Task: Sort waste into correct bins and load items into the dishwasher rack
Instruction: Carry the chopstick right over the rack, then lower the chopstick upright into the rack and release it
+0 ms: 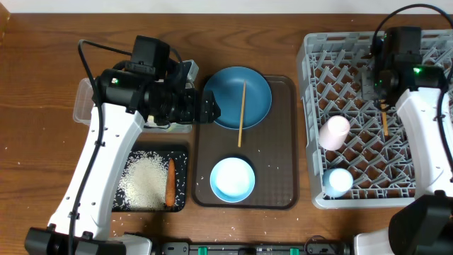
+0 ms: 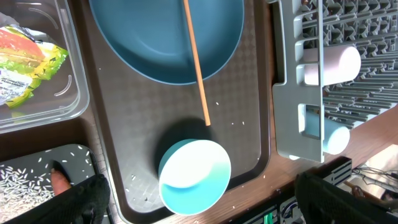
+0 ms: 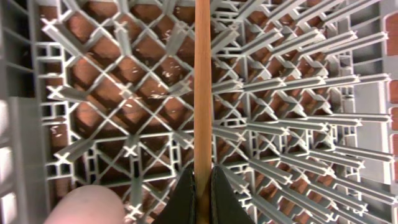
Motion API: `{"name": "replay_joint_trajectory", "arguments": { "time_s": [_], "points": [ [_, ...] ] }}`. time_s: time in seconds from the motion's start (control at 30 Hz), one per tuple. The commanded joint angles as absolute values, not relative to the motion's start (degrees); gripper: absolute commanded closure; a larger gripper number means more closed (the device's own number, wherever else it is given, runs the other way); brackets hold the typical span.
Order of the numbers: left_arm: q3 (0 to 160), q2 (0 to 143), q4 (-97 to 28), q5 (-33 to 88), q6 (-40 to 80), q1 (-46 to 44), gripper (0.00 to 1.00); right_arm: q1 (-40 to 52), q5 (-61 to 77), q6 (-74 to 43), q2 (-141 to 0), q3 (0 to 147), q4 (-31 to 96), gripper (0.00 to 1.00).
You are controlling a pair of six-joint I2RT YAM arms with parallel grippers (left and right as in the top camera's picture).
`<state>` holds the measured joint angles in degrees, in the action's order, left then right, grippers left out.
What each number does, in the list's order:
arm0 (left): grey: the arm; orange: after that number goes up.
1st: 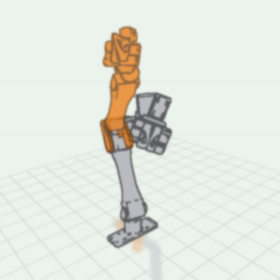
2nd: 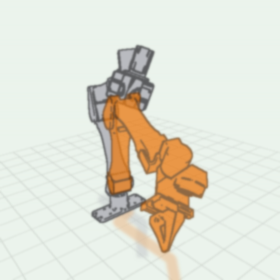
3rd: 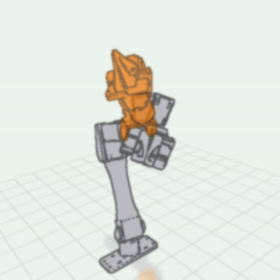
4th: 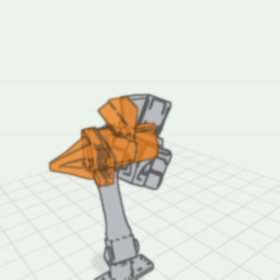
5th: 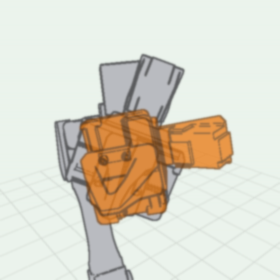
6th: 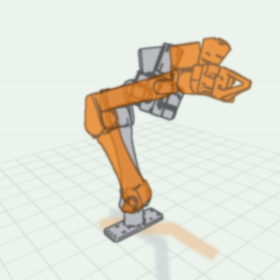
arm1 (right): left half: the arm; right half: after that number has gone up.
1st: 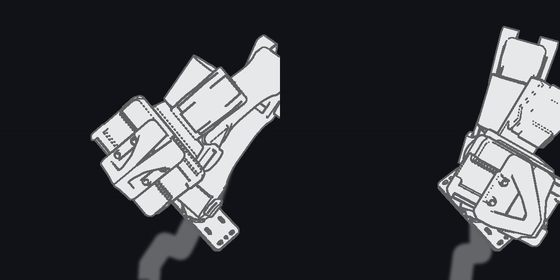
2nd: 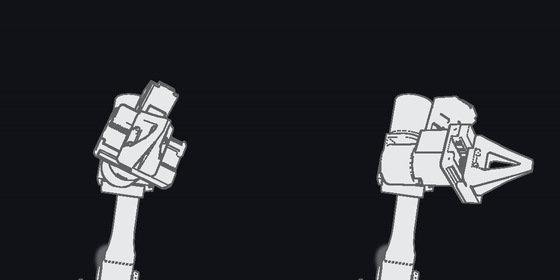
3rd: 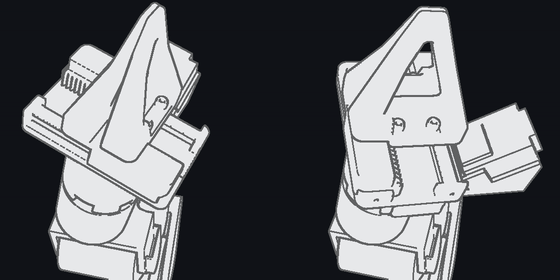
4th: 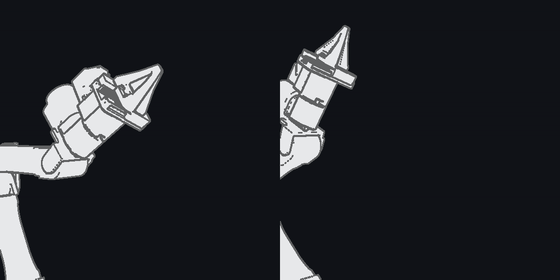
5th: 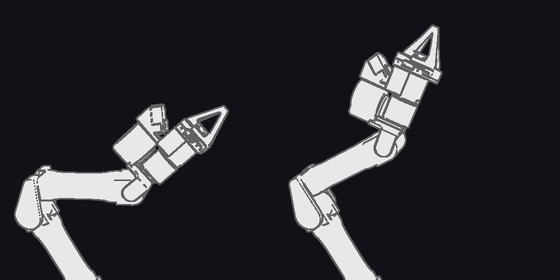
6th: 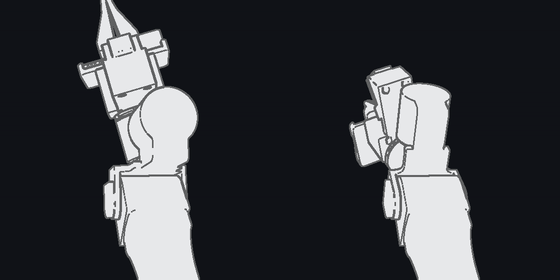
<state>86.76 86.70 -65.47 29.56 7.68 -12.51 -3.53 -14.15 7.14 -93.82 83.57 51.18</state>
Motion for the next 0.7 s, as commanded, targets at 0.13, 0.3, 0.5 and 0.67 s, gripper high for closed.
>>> {"name": "replay_joint_trajectory", "arguments": {
  "time_s": [0.13,0.3,0.5,0.67],
  "points": [
    [86.48,87.02,-65.54,29.04,7.70,-12.29,0.03,-4.16,-13.45,10.39,-93.01,84.25,49.78,1.00],
    [86.48,87.02,-65.54,29.04,7.70,-12.27,0.03,-4.16,-13.26,10.39,-93.01,84.25,49.25,0.99],
    [86.48,87.02,-65.54,29.04,7.70,-12.27,0.03,-4.16,-10.63,11.51,-93.30,84.14,48.99,0.99],
    [86.48,87.02,-65.54,29.04,7.70,-12.27,0.03,-4.16,-10.24,11.49,-95.09,84.14,49.12,0.99]
  ]
}}
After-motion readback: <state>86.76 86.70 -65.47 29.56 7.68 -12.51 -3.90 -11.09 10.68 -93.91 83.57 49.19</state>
